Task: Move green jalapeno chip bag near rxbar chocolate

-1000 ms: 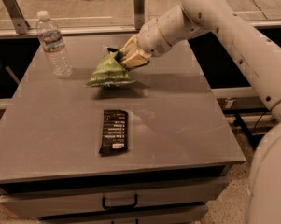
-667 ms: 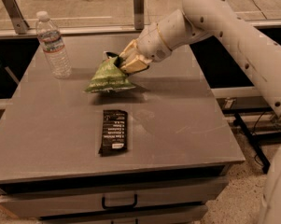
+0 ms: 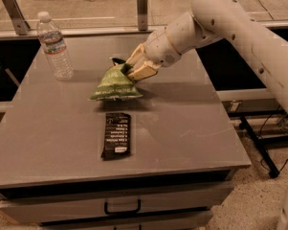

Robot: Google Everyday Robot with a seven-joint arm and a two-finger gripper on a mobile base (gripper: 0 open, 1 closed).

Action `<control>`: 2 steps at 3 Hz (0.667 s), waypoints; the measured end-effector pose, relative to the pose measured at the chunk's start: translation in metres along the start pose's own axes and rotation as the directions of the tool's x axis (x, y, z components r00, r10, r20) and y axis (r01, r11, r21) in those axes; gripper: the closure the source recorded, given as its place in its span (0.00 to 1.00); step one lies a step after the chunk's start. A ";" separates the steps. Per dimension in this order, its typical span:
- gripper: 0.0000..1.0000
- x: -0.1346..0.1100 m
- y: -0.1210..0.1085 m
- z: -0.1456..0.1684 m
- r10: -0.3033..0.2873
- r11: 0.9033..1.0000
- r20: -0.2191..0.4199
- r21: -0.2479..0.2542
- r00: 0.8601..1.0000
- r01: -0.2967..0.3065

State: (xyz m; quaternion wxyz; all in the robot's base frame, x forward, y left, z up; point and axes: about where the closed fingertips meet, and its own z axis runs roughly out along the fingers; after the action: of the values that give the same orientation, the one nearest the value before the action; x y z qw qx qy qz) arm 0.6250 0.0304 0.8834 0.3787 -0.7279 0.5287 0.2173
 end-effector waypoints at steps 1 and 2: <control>0.05 0.001 0.001 -0.003 -0.003 1.000 -0.008 0.003 1.000 0.003; 0.00 0.002 0.000 -0.006 -0.005 1.000 -0.015 0.010 1.000 0.005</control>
Offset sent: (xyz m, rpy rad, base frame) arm 0.0033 -0.0163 0.0089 -0.0220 -0.0357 -0.0357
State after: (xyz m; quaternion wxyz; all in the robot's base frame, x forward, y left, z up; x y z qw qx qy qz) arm 0.6249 0.0247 0.8855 0.3790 -0.7288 0.5309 0.2081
